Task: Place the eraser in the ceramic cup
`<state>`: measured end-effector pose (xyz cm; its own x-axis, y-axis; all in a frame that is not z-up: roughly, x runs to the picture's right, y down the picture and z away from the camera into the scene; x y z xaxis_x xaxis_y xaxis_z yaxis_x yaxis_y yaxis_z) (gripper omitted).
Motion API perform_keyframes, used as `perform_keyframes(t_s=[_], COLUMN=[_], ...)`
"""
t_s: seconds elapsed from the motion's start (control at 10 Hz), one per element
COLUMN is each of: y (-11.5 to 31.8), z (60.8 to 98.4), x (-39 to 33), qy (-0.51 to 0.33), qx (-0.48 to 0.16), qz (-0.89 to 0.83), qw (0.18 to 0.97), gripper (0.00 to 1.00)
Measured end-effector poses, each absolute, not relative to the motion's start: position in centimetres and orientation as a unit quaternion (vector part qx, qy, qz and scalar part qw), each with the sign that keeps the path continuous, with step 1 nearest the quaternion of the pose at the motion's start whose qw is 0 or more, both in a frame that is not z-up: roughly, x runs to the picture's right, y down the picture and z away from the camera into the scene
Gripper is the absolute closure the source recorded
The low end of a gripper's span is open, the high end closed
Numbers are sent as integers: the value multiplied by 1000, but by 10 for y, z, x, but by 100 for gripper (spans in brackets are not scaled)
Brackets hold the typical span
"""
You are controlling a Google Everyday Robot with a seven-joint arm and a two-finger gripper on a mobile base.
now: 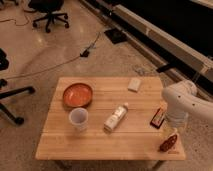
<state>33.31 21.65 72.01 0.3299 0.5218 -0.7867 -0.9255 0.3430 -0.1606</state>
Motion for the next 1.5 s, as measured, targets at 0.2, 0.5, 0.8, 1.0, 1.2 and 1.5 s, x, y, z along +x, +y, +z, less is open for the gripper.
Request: perform_keyframes(t_s=[0.2,0.5,0.8,1.0,1.2,1.5], y=[216,196,186,185,180,170], z=[721,743,766,783,804,822], x=[336,323,322,318,313,320], qy=[317,298,280,271,272,281], qx=[-308,-292,-288,-273,-246,-219], qz=[492,552,606,630,654,688], qw=[750,722,686,674,662,633], gripper=[22,20,20,20,20,20])
